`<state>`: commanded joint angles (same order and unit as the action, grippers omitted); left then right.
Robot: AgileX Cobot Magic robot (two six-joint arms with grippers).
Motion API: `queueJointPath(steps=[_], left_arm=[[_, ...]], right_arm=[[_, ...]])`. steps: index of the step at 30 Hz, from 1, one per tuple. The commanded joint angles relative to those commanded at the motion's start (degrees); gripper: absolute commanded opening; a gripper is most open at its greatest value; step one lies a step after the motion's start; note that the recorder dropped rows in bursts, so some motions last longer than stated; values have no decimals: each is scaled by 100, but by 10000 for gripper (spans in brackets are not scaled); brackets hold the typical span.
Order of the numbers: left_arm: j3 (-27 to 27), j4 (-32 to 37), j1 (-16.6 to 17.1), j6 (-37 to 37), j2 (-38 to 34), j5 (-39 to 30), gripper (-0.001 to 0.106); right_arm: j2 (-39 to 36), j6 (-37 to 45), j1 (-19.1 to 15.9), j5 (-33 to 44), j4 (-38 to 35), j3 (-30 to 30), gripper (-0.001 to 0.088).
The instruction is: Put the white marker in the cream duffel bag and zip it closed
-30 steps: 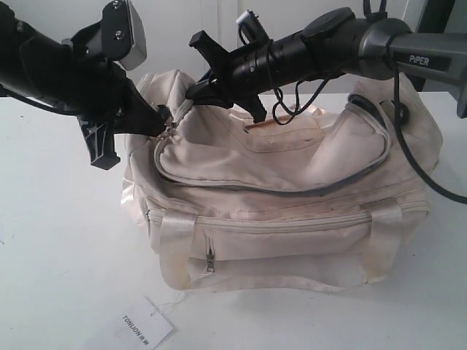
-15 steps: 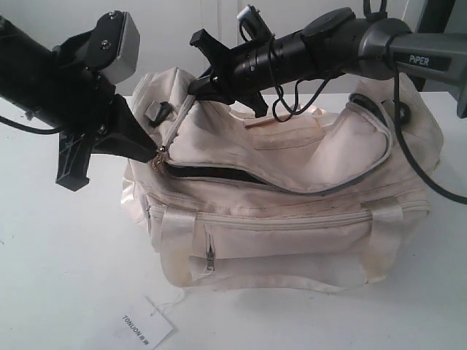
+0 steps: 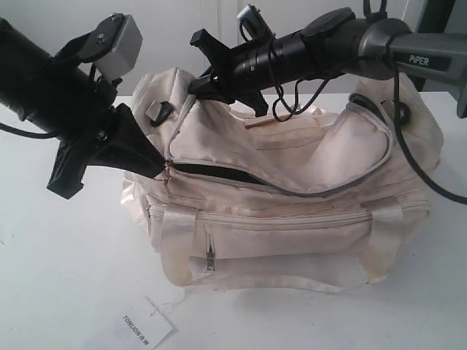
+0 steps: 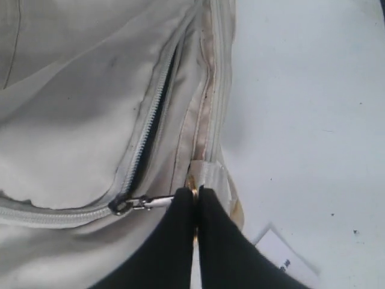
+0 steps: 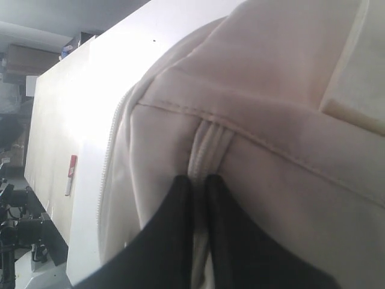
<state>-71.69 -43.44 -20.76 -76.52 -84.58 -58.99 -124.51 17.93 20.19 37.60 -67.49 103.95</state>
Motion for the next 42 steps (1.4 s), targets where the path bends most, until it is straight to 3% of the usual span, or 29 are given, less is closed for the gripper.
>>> queueJointPath(steps=[13,30,32,42], left_arm=[[0,-865,0,643,-11,215,0],[0,-879,0,1083,-11,456,0],[0,-879,0,1083,-11,456,0],[0,-879,0,1083,-11,449,0]], right_arm=[[0,12,73,67,0,0,0],[0,-6,93,202,22,0,1],[0,-50,93,271,33,0,30],[9,-650,40,780,33,0,362]])
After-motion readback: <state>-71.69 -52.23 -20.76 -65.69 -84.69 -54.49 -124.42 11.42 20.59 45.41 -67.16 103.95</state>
